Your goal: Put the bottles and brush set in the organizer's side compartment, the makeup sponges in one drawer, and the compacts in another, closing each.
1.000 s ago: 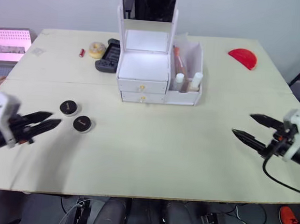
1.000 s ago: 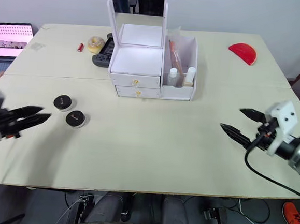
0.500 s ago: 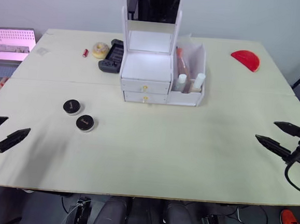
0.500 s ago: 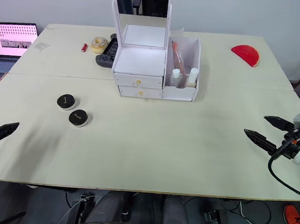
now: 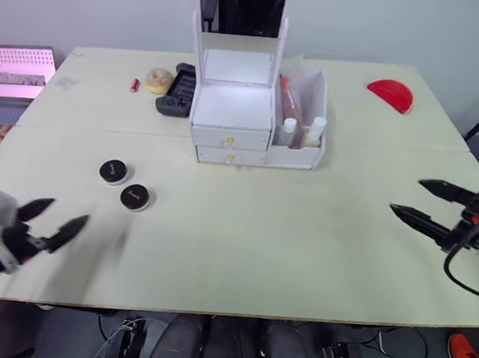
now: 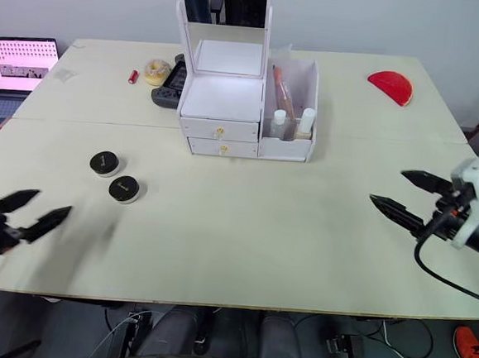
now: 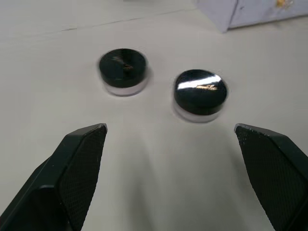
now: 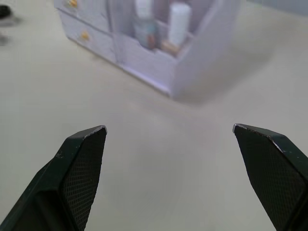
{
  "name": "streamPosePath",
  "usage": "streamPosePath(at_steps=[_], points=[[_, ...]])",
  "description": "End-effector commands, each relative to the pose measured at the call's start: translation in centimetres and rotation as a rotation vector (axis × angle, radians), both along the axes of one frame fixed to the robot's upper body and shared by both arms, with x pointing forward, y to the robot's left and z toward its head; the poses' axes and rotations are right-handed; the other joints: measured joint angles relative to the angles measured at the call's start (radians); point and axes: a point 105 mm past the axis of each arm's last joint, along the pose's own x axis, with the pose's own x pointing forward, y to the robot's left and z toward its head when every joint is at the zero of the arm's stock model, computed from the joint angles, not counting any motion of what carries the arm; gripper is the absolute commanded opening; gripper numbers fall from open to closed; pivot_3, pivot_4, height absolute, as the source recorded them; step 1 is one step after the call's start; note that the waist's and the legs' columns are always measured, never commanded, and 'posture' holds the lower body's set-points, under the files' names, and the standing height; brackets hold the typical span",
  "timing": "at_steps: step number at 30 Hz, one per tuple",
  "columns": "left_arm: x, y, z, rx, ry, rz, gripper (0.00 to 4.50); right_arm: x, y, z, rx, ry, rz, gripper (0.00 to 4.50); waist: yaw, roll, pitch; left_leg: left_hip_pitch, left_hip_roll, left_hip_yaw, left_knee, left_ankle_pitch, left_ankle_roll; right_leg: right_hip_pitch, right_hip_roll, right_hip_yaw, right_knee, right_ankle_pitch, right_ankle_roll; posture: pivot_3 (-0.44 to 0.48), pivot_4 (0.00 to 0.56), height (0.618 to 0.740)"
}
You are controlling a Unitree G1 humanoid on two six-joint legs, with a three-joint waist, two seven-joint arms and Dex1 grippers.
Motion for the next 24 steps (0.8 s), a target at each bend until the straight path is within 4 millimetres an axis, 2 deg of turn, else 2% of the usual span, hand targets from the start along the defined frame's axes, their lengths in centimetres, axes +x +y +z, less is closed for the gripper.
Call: streamPosePath(at_steps=[1,5,8,13,15,17,19,24], points=[[0.6,-2.8,0.8,0.010,-0.108,0.061,4.47,0.7,2.4,2.1,-0.006,-0.057,0.076,4.50,0.003,-0.001,0.000,0.000,0.000,0.000,0.000,0.000,0.000,0.000,0.000,0.000,0.000,0.000,0.000,0.000,0.150,0.740],[1.3,-6.6,0.5,-0.036,-0.159,0.153,4.47,2.0,5.6,2.4,0.019,-0.067,0.169,4.50,0.005,-0.003,-0.001,0.000,-0.001,-0.001,0.001,0.000,0.000,0.001,0.000,-0.001,0.000,0.000,0.000,0.000,0.150,0.740],[1.7,-9.8,0.2,-0.059,-0.173,0.162,4.47,2.9,6.6,2.3,0.033,-0.059,0.194,4.50,0.007,-0.003,-0.001,0.000,-0.001,-0.001,0.001,0.000,0.000,0.001,0.001,-0.001,0.000,0.001,0.001,0.000,0.150,0.740],[2.8,-14.9,-0.9,-0.112,-0.165,0.157,4.47,3.8,6.8,2.1,0.024,-0.032,0.219,4.50,0.009,-0.003,-0.001,-0.001,-0.002,0.000,0.001,0.000,0.000,0.001,0.001,-0.003,0.000,0.001,0.001,0.000,0.150,0.740],[3.2,-16.2,-1.0,-0.112,-0.173,0.158,4.47,4.0,6.7,2.1,0.012,-0.026,0.221,4.50,0.008,-0.003,-0.001,-0.001,-0.002,0.000,0.001,0.000,0.000,0.001,0.002,-0.003,0.000,0.001,0.001,0.000,0.150,0.740],[4.2,-17.4,-0.8,-0.112,-0.197,0.162,4.47,4.2,6.7,2.1,0.003,-0.019,0.229,4.50,0.006,-0.003,-0.001,-0.001,-0.002,0.000,0.001,0.000,0.000,0.001,0.002,-0.003,0.000,0.001,0.001,0.000,0.150,0.740],[5.7,-19.5,-0.4,-0.135,-0.220,0.121,4.47,4.3,7.0,2.1,0.003,-0.010,0.245,4.50,0.006,-0.003,-0.001,-0.001,-0.002,0.000,0.001,0.000,0.000,0.001,0.003,-0.003,0.000,0.001,0.002,0.000,0.150,0.740],[9.0,-21.1,0.1,-0.119,-0.245,0.133,4.47,4.2,7.4,2.0,0.000,-0.005,0.258,4.50,0.004,-0.003,-0.001,-0.001,-0.002,0.000,0.002,0.000,0.001,0.001,0.003,-0.004,0.000,0.002,0.005,0.000,0.150,0.740]])
